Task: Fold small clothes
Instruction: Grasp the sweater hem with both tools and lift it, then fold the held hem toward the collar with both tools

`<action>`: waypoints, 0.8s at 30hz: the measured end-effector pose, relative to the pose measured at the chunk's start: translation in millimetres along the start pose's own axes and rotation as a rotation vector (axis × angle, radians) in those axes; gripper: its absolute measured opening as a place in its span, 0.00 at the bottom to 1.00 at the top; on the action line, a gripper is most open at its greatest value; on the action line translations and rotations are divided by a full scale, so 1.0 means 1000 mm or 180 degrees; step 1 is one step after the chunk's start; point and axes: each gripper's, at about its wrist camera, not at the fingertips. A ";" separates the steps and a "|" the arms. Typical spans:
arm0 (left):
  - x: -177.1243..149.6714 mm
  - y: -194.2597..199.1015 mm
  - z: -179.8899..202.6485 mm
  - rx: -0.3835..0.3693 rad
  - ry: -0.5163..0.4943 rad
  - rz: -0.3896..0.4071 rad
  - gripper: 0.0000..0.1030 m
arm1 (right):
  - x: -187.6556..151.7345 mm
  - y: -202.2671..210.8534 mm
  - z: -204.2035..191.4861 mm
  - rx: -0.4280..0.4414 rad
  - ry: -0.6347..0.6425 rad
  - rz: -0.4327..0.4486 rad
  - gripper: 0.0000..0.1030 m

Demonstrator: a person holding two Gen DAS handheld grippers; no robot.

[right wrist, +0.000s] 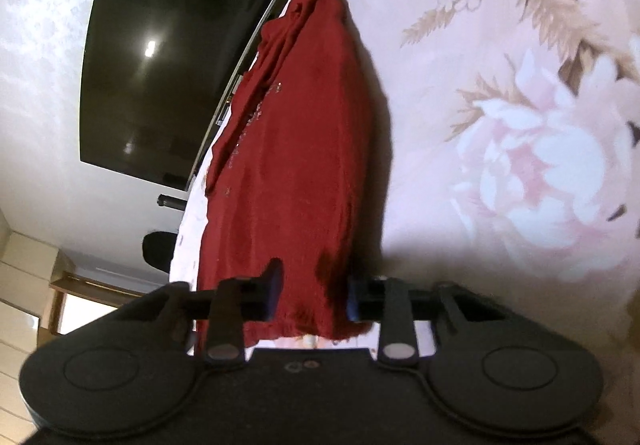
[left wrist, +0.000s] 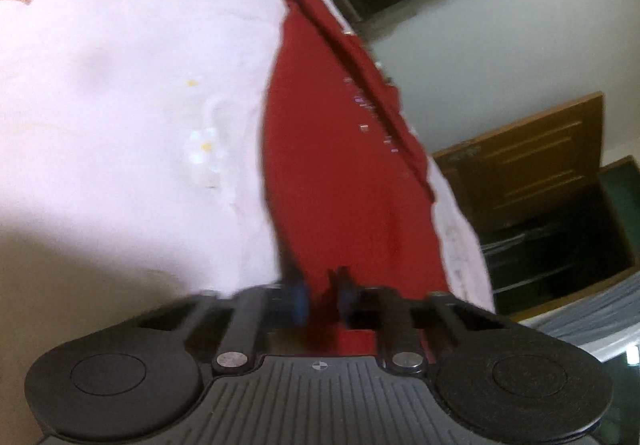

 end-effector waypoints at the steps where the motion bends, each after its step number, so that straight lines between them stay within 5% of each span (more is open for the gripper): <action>1: 0.001 0.000 -0.003 -0.0025 0.0046 0.0005 0.07 | 0.001 -0.003 0.001 -0.0030 -0.0005 -0.0011 0.09; 6: 0.006 0.013 0.004 -0.0124 -0.0039 0.0185 0.03 | 0.005 -0.001 -0.009 -0.0161 0.0133 0.0106 0.05; 9: 0.011 0.028 0.013 -0.0265 -0.0110 0.0334 0.03 | 0.009 0.013 -0.026 0.0007 0.0195 0.0258 0.05; 13: 0.015 0.035 0.013 -0.0122 -0.0252 0.0236 0.03 | 0.012 0.030 -0.049 0.0101 0.0463 0.0325 0.05; 16: 0.008 0.026 -0.004 0.0146 -0.0306 0.0086 0.02 | 0.008 0.024 -0.040 -0.0077 0.0519 0.0254 0.05; 18: 0.007 0.028 -0.008 0.0075 -0.0238 0.0149 0.02 | 0.002 0.010 -0.016 -0.0361 0.0438 0.0104 0.03; 20: 0.009 0.028 -0.004 0.0112 -0.0287 0.0144 0.02 | -0.002 0.008 0.003 -0.0279 0.0139 0.0170 0.02; 24: 0.009 0.031 -0.008 0.0055 -0.0210 0.0188 0.02 | -0.003 0.007 -0.005 -0.0318 0.0263 0.0191 0.04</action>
Point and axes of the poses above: each gripper's, at about its wrist camera, not at the fingertips, and y roughly against the way its jaws point, z to its right, x to its top, and after that the axes turned 7 degrees about z, right-handed
